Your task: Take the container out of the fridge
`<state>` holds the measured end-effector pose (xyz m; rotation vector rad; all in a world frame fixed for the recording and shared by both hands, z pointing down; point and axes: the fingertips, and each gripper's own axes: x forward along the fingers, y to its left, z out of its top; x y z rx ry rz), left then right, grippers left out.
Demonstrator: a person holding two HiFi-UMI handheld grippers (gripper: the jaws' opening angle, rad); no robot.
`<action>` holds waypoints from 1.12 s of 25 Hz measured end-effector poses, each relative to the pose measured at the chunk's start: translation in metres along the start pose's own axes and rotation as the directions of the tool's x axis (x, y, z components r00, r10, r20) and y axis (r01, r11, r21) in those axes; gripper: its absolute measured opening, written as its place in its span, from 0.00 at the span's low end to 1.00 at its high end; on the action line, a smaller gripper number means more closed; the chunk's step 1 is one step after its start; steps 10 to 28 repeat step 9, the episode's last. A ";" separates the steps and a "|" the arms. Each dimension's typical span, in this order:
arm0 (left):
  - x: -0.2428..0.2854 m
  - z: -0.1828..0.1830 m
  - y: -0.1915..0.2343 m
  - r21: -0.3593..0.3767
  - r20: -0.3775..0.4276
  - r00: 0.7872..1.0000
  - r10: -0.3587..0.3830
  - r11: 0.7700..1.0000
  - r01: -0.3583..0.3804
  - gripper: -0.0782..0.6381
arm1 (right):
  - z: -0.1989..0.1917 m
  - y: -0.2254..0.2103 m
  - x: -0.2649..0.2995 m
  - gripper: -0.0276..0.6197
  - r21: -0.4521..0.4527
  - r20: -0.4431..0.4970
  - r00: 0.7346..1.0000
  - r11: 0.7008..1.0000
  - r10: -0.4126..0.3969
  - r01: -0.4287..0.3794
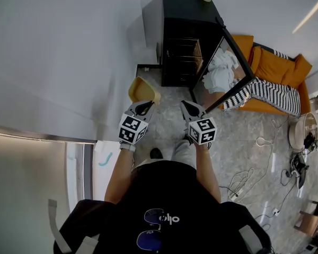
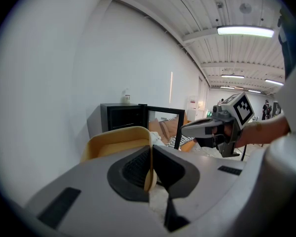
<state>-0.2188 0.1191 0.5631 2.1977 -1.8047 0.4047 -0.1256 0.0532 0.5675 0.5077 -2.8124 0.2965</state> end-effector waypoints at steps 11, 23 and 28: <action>0.000 0.001 0.000 -0.001 0.003 1.000 -0.001 1.000 0.001 0.14 | 0.001 -0.001 -0.001 0.05 0.005 0.001 1.000 1.000 -0.009 0.009; 0.000 0.001 0.000 -0.001 0.003 1.000 -0.001 1.000 0.001 0.14 | 0.001 -0.001 -0.001 0.05 0.005 0.001 1.000 1.000 -0.009 0.009; 0.000 0.001 0.000 -0.001 0.003 1.000 -0.001 1.000 0.001 0.14 | 0.001 -0.001 -0.001 0.05 0.005 0.001 1.000 1.000 -0.009 0.009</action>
